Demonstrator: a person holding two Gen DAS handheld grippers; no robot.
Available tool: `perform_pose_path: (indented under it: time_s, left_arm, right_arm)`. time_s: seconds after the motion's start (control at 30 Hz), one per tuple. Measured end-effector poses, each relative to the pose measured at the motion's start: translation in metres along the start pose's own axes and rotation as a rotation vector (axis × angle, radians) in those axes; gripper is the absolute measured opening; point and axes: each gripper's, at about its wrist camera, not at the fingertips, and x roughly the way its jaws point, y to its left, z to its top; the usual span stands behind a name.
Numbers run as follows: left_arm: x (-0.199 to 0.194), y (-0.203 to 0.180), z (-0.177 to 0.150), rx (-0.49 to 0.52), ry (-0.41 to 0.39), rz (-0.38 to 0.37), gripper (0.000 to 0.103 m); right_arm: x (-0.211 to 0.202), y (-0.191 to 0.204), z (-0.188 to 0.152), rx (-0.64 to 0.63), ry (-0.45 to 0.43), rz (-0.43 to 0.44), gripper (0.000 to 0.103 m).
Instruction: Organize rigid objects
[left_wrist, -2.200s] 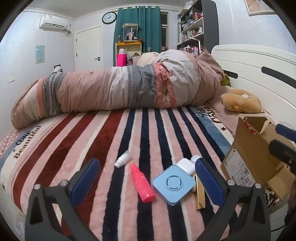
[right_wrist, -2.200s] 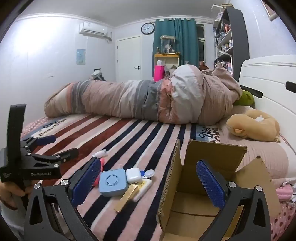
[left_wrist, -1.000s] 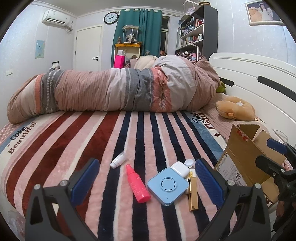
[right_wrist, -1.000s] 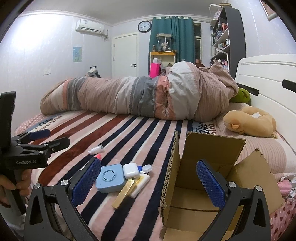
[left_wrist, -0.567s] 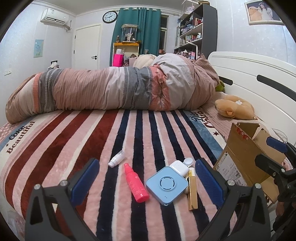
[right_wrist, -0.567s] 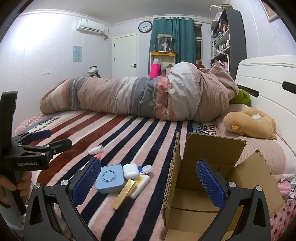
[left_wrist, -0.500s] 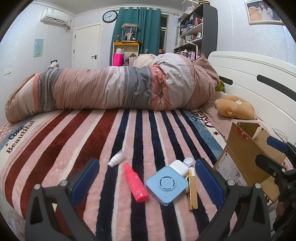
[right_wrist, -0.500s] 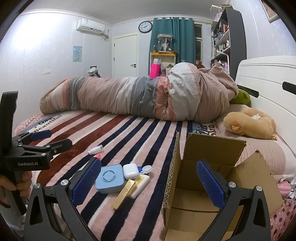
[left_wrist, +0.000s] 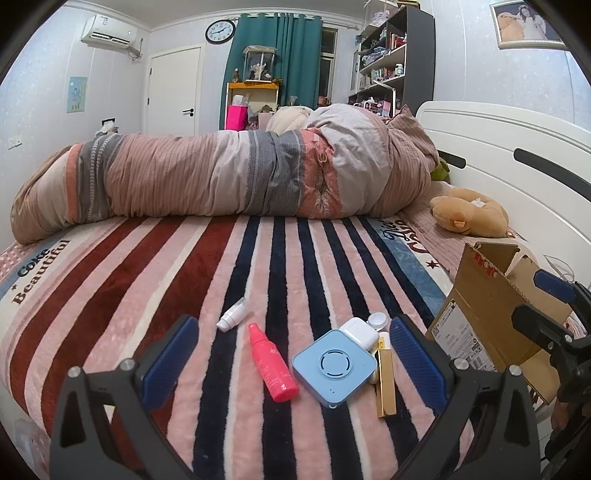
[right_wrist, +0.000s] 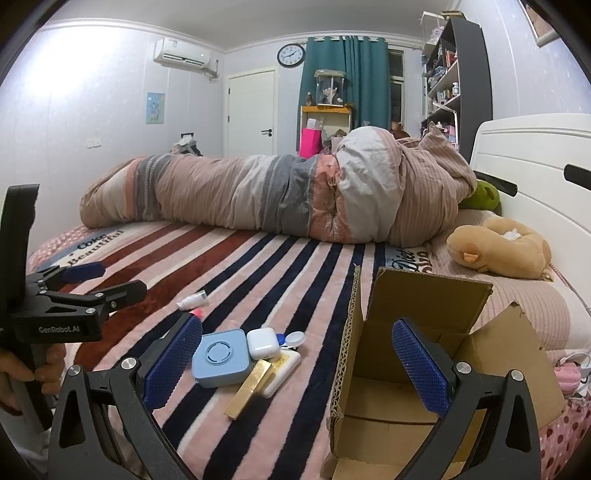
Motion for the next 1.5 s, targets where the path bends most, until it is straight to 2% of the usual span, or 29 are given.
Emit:
perform_pose_path:
  time_s: [0.57, 0.67, 0.73, 0.8, 0.83, 0.9, 0.97, 1.07, 1.23, 1.5]
  left_arm:
    - [0.005, 0.026, -0.003, 0.029, -0.007, -0.064, 0.103]
    - [0.008, 0.037, 0.000, 0.044, -0.007, -0.078, 0.103]
    - [0.011, 0.047, 0.002, 0.063, -0.002, -0.090, 0.103]
    - [0.016, 0.057, 0.003, 0.078, 0.016, -0.103, 0.102]
    - [0.019, 0.062, 0.003, 0.079, 0.031, -0.116, 0.102]
    - [0.027, 0.075, 0.001, 0.073, 0.058, -0.143, 0.102]
    - [0.035, 0.085, -0.003, 0.068, 0.080, -0.155, 0.102]
    - [0.049, 0.100, -0.010, 0.037, 0.117, -0.191, 0.102]
    - [0.077, 0.114, -0.025, 0.025, 0.188, -0.199, 0.102]
    - [0.096, 0.115, -0.035, 0.020, 0.227, -0.225, 0.102]
  right_arm:
    - [-0.001, 0.011, 0.007, -0.026, 0.021, -0.028, 0.103]
    - [0.003, 0.023, 0.012, -0.081, 0.050, -0.020, 0.103]
    - [0.012, 0.039, 0.016, -0.143, 0.068, -0.044, 0.103]
    - [0.023, 0.054, 0.019, -0.190, 0.084, -0.019, 0.101]
    - [0.030, 0.061, 0.019, -0.206, 0.097, 0.009, 0.096]
    - [0.048, 0.076, 0.019, -0.236, 0.146, 0.072, 0.091]
    - [0.072, 0.089, 0.013, -0.250, 0.214, 0.141, 0.091]
    - [0.104, 0.099, -0.001, -0.244, 0.304, 0.199, 0.091]
    - [0.153, 0.099, -0.027, -0.230, 0.414, 0.198, 0.091]
    - [0.190, 0.097, -0.046, -0.232, 0.498, 0.189, 0.088]
